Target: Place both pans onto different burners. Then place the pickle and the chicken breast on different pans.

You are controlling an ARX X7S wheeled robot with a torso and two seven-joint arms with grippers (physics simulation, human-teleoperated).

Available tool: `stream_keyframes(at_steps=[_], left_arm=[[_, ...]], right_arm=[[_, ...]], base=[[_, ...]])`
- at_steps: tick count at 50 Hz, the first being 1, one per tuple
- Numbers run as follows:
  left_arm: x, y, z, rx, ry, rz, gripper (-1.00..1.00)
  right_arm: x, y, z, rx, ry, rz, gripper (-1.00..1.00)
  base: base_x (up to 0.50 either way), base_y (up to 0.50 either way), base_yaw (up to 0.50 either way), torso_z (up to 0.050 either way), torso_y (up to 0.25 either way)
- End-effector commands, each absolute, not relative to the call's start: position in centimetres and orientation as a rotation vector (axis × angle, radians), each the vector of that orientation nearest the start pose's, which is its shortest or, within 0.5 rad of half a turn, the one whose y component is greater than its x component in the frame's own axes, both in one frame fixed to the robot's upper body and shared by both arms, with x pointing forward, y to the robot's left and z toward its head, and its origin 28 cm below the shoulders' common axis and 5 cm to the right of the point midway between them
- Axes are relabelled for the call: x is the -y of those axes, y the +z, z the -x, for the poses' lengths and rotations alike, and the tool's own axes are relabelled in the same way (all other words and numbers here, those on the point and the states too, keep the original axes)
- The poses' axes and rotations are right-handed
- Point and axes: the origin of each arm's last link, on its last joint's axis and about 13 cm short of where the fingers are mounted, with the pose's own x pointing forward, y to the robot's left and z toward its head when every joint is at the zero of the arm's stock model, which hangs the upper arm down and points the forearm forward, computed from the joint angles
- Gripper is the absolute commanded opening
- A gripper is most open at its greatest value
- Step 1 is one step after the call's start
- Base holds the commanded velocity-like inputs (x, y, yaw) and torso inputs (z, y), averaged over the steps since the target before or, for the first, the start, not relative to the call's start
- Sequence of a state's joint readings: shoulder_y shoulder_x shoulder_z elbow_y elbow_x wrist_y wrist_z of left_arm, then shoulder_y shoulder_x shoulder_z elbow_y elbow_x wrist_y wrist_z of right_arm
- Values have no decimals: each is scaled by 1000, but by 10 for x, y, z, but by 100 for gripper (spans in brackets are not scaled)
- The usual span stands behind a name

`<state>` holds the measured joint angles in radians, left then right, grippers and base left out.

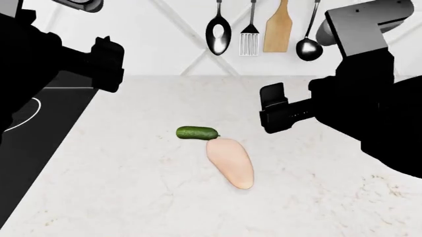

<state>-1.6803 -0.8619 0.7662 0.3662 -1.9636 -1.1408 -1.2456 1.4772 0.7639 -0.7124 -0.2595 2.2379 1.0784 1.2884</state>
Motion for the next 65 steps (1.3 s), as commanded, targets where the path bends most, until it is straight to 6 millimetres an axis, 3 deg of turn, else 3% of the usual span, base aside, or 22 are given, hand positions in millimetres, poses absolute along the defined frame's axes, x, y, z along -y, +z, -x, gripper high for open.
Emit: stream_keyframes(at_steps=[1, 35, 53, 65], left_arm=[[-239, 356, -207, -49, 21, -370, 100], [-241, 354, -208, -54, 21, -367, 100], [-241, 354, -207, -54, 23, -364, 100], [-241, 352, -207, -56, 22, -363, 100]], right_arm=[[98, 329, -222, -487, 285, 149, 100], [71, 295, -233, -604, 421, 156, 100], [72, 279, -231, -634, 463, 155, 100], [75, 256, -235, -665, 482, 109, 100]], base=[[0, 0, 0, 0, 0], [0, 0, 0, 0, 0], [0, 0, 0, 0, 0], [0, 0, 0, 0, 0]])
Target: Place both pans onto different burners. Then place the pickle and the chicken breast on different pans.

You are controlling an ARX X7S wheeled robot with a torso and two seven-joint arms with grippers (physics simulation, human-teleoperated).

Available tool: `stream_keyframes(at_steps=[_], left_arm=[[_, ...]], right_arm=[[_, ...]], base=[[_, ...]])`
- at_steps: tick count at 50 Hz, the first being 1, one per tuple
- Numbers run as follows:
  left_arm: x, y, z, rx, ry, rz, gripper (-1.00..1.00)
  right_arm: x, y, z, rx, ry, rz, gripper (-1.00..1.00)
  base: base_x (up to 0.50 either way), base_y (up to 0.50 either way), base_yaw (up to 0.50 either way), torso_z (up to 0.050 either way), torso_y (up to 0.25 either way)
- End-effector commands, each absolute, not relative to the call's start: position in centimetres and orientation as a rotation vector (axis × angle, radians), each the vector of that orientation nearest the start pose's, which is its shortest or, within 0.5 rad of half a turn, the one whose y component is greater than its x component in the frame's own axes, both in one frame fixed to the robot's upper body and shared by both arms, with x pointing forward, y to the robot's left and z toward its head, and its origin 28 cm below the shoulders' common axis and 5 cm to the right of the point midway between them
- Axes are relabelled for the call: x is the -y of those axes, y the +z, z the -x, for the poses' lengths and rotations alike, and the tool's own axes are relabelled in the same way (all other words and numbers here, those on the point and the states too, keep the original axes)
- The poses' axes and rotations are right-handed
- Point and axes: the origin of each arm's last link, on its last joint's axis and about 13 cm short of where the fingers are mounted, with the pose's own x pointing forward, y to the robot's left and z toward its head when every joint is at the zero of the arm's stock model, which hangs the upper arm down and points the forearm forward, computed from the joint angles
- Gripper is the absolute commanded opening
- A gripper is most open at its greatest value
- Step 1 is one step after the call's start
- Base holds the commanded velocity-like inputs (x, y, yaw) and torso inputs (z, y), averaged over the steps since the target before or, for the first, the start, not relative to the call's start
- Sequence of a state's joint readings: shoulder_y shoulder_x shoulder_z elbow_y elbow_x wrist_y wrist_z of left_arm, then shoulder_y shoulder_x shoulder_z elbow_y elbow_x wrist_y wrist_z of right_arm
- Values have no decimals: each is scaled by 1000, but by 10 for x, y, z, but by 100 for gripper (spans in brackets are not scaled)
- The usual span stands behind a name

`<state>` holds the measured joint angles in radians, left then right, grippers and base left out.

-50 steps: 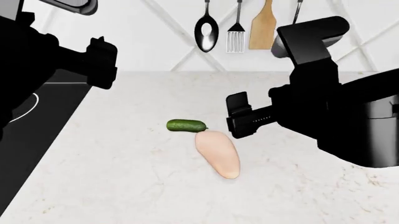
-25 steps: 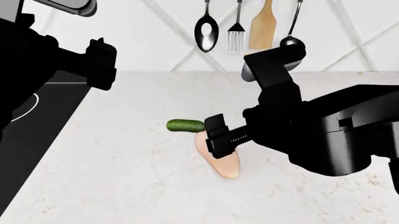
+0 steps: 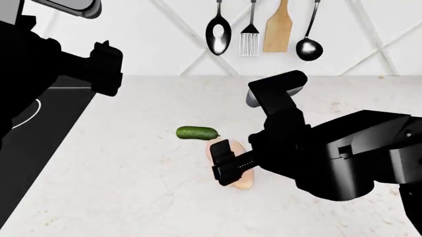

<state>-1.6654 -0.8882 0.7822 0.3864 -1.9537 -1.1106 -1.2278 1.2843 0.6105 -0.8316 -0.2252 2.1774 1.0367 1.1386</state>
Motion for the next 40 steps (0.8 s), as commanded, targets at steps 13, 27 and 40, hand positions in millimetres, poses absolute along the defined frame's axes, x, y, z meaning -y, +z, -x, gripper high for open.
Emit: stream_keyframes(at_steps=[13, 27, 40], left_arm=[[-240, 353, -207, -56, 18, -366, 100], [-240, 353, -207, -54, 19, -366, 100], [-241, 352, -207, -55, 21, -367, 100]], right_arm=[[79, 239, -238, -697, 485, 84, 100], [84, 216, -236, -744, 516, 52, 100], [85, 212, -240, -663, 496, 155, -100]], base=[[0, 0, 0, 0, 0], [0, 0, 0, 0, 0], [0, 0, 0, 0, 0]])
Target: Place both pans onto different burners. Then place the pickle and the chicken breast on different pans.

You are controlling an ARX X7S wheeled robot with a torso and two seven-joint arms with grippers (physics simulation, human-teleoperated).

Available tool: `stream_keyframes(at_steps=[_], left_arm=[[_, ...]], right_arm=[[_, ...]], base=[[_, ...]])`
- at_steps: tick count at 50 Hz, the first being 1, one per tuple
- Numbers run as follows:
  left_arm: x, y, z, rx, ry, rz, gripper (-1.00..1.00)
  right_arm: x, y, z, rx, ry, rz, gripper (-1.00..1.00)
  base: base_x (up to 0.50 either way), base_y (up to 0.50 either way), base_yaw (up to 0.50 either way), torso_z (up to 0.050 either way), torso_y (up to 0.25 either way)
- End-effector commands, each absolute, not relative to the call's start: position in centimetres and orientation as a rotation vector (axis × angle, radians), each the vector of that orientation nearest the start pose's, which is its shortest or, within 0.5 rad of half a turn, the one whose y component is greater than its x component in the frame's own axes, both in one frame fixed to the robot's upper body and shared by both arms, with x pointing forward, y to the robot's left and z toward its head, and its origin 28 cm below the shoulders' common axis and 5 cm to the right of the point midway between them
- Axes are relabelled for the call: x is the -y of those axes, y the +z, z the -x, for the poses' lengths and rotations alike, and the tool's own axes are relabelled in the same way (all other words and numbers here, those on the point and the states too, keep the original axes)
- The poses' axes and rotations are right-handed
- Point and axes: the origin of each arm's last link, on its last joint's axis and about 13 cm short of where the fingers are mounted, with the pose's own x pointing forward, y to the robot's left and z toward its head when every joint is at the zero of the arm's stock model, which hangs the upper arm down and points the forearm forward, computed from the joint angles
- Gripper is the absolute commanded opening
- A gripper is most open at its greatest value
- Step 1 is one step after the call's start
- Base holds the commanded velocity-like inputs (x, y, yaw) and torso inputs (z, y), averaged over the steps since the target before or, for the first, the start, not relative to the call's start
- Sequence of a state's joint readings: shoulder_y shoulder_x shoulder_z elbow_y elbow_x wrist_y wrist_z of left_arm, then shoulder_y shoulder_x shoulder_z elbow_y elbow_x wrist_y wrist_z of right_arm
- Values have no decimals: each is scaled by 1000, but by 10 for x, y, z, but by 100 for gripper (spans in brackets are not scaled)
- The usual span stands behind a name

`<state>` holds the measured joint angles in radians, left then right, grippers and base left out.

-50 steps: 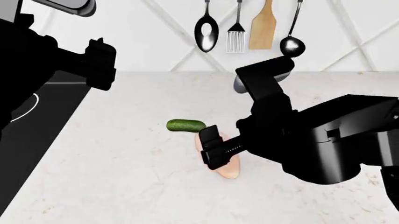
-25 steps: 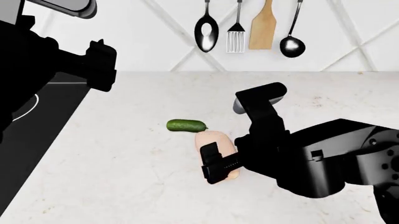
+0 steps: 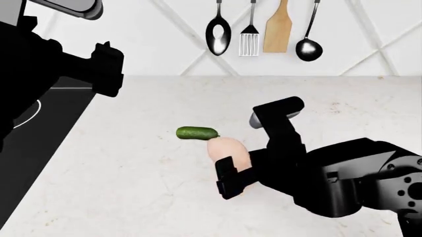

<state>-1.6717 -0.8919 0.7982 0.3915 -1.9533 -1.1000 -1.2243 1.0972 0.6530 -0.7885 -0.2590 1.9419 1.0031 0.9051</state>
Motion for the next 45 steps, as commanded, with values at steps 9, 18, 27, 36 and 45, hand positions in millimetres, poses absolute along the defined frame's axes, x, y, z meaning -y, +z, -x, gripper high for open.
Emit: stream_keyframes(at_steps=[9, 18, 27, 36, 45], left_arm=[[-243, 351, -206, -57, 26, -365, 100], [-238, 354, -207, -52, 11, -367, 100], [-225, 355, -212, -57, -51, -393, 100], [-206, 357, -222, 32, -147, -597, 100], [-191, 353, -239, 12, -236, -793, 100]], right_arm=[[90, 238, -240, -496, 461, 162, -100], [103, 296, -226, -296, 401, 145, -100], [116, 339, -203, -204, 323, 165, -100], [122, 350, -190, -187, 277, 171, -100], [126, 349, -187, -192, 259, 164, -100]], base=[[1, 0, 1, 0, 0], [0, 0, 0, 0, 0], [0, 0, 0, 0, 0], [0, 0, 0, 0, 0], [0, 0, 0, 0, 0]])
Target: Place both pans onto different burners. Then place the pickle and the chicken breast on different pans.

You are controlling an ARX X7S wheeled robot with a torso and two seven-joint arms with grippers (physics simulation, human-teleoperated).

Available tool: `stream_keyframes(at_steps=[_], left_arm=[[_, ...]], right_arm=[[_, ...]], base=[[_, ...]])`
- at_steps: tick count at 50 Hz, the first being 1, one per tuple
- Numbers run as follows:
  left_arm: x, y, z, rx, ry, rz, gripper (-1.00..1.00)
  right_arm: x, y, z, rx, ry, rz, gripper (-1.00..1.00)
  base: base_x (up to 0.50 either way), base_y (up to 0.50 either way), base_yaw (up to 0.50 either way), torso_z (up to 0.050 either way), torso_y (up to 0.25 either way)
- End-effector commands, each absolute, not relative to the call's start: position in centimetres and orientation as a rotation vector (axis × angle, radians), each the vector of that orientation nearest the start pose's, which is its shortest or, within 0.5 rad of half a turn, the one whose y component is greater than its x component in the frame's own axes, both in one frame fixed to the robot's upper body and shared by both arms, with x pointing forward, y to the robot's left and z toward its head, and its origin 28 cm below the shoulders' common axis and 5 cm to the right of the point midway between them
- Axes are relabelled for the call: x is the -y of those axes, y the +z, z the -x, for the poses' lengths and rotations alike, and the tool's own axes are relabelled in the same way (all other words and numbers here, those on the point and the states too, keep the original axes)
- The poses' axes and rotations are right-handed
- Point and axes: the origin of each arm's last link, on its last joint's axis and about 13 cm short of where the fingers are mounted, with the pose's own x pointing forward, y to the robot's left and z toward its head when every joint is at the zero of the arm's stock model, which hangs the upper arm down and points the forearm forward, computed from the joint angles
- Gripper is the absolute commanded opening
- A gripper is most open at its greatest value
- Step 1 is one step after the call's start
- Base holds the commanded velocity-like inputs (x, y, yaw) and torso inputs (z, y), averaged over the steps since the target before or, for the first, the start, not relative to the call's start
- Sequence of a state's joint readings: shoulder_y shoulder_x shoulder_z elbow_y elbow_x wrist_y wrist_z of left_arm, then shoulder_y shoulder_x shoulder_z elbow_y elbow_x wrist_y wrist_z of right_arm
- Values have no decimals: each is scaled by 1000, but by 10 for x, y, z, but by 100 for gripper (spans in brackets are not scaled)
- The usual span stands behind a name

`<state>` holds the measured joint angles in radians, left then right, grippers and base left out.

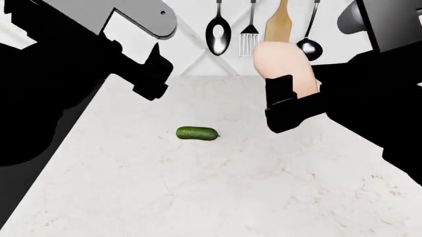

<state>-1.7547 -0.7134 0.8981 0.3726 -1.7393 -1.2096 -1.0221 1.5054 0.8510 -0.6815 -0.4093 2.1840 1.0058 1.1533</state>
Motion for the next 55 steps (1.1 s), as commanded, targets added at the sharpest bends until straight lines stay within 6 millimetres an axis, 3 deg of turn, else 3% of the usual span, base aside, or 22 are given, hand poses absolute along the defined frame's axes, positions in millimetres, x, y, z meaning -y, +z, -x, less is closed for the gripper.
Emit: stream_keyframes(at_steps=[1, 13, 21, 30, 41, 55], left_arm=[[-189, 351, -240, 2, -246, -814, 100], [-177, 326, -276, -111, -362, -876, 100], [-174, 311, -290, -241, -473, -706, 100], [-178, 297, -300, -359, -472, -482, 100], [-184, 294, -301, -383, -499, -311, 100], [-187, 271, -311, -442, -496, -256, 100]], right_arm=[[126, 349, -187, -194, 259, 164, -100], [137, 349, -182, -198, 231, 153, -100], [141, 345, -183, -209, 218, 153, -100], [140, 340, -186, -226, 214, 160, -100], [140, 336, -188, -235, 214, 158, -100], [139, 329, -193, -254, 218, 156, -100]], base=[[0, 0, 0, 0, 0], [0, 0, 0, 0, 0], [0, 0, 0, 0, 0], [0, 0, 0, 0, 0], [0, 0, 0, 0, 0], [0, 0, 0, 0, 0]])
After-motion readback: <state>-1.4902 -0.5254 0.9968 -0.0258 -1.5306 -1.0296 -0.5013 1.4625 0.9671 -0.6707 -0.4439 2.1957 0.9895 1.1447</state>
